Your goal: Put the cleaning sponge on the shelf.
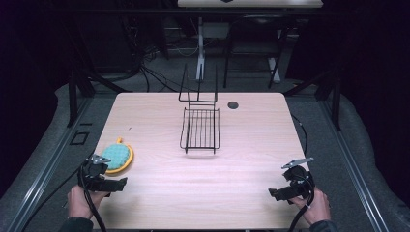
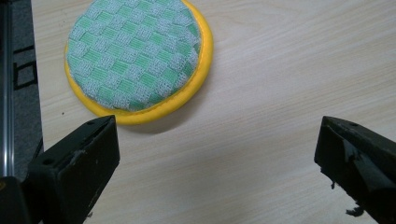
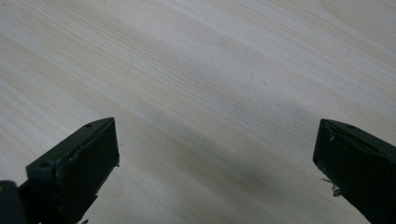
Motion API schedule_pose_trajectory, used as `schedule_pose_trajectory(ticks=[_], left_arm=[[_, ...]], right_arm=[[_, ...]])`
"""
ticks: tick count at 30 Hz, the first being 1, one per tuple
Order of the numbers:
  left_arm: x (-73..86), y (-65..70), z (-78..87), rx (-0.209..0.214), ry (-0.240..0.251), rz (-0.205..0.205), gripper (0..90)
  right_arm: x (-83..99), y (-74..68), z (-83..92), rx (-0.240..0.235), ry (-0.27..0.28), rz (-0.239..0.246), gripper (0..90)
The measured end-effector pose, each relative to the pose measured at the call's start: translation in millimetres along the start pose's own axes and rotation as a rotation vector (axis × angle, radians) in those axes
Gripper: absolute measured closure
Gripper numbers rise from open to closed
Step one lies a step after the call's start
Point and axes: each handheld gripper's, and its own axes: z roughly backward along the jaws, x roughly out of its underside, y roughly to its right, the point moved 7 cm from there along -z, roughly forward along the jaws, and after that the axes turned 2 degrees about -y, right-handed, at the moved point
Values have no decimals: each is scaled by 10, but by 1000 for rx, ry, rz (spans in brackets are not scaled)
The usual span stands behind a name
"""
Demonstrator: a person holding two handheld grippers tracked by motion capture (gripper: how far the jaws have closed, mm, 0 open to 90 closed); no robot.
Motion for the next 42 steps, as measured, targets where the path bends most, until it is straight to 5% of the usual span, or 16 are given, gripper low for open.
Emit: schedule_pose_trajectory(ticks=[18,42], left_arm=[[-133,-146,-78,6,-9,28,1],[-404,-335,-444,-30,-67,13,12]], right_arm=[[-17,-63,-15,-8,-7,18,0],[82,-61,-4,-16,-30,7,2]])
